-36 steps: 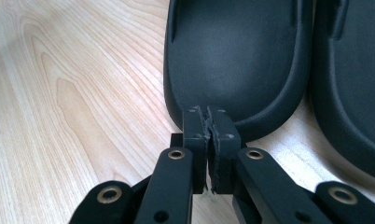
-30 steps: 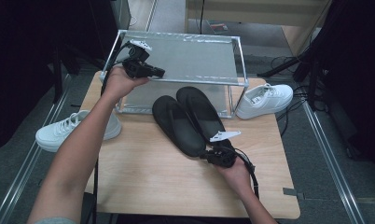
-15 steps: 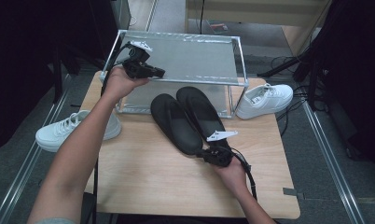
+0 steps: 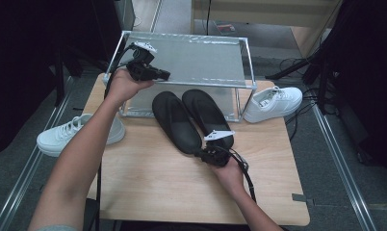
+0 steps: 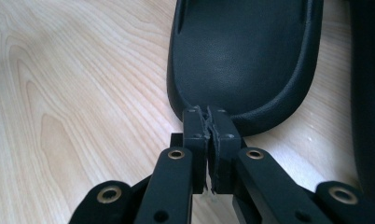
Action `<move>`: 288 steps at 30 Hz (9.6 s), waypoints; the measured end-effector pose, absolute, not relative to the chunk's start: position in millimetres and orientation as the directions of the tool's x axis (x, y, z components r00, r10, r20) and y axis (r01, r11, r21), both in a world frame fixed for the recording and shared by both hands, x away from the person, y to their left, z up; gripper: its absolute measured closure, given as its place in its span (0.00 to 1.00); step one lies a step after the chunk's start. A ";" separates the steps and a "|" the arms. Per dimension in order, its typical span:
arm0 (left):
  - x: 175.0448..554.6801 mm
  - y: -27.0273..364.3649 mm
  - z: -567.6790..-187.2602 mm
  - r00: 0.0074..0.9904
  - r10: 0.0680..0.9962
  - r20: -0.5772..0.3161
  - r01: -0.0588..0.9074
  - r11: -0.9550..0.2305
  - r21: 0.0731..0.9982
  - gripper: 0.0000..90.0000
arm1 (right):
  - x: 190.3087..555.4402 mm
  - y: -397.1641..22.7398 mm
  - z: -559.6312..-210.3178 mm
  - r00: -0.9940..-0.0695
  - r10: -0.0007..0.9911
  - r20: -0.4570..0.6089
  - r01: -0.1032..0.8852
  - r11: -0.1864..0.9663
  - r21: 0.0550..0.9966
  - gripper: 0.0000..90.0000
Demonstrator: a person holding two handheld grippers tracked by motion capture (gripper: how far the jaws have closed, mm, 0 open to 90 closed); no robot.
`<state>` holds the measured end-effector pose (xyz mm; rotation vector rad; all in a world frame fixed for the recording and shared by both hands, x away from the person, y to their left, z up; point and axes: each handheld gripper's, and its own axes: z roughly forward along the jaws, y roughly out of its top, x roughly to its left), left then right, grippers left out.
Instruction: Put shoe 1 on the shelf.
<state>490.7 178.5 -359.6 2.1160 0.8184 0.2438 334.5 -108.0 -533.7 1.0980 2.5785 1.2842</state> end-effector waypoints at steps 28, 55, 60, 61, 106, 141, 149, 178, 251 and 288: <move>491.7 179.8 -360.1 0.772 0.625 -0.118 0.471 -0.436 0.767 0.99 | 366.8 -47.0 -525.8 -0.723 0.638 0.265 0.552 0.304 0.776 0.96; 492.1 180.5 -360.9 0.776 0.619 -0.122 0.467 -0.435 0.770 1.00 | 430.0 16.0 -524.8 -0.696 0.670 0.260 0.562 0.282 0.778 1.00; 492.1 180.5 -361.3 0.777 0.618 -0.120 0.464 -0.434 0.772 1.00 | 435.8 21.4 -524.6 -0.700 0.669 0.251 0.560 0.295 0.774 1.00; 492.1 180.6 -361.4 0.777 0.617 -0.120 0.464 -0.434 0.772 1.00 | 436.3 21.7 -523.6 -0.704 0.666 0.248 0.558 0.301 0.773 1.00; 492.1 180.1 -361.0 0.773 0.622 -0.123 0.471 -0.433 0.769 1.00 | 351.7 -138.9 -485.5 -0.697 0.680 0.229 0.534 0.278 0.799 1.00; 491.5 180.0 -361.2 0.774 0.622 -0.117 0.466 -0.435 0.771 1.00 | 330.1 -207.9 -528.9 -0.638 0.758 0.131 0.584 0.367 0.724 1.00; 492.3 180.5 -361.6 0.774 0.621 -0.127 0.470 -0.429 0.771 1.00 | 337.0 -204.3 -532.8 -0.628 0.768 0.128 0.593 0.365 0.718 1.00; 492.3 180.9 -361.9 0.774 0.620 -0.130 0.471 -0.426 0.772 1.00 | 362.6 -174.3 -527.5 -0.611 0.774 0.169 0.573 0.284 0.769 1.00; 492.3 183.1 -361.9 0.775 0.613 -0.154 0.478 -0.408 0.778 0.94 | 421.1 -72.8 -520.3 -0.634 0.748 0.195 0.571 0.283 0.771 0.97; 420.5 176.0 -373.7 0.809 0.561 -0.174 0.482 -0.465 0.743 0.60 | 352.3 -142.5 -487.4 -0.754 0.616 0.228 0.474 0.271 0.838 0.64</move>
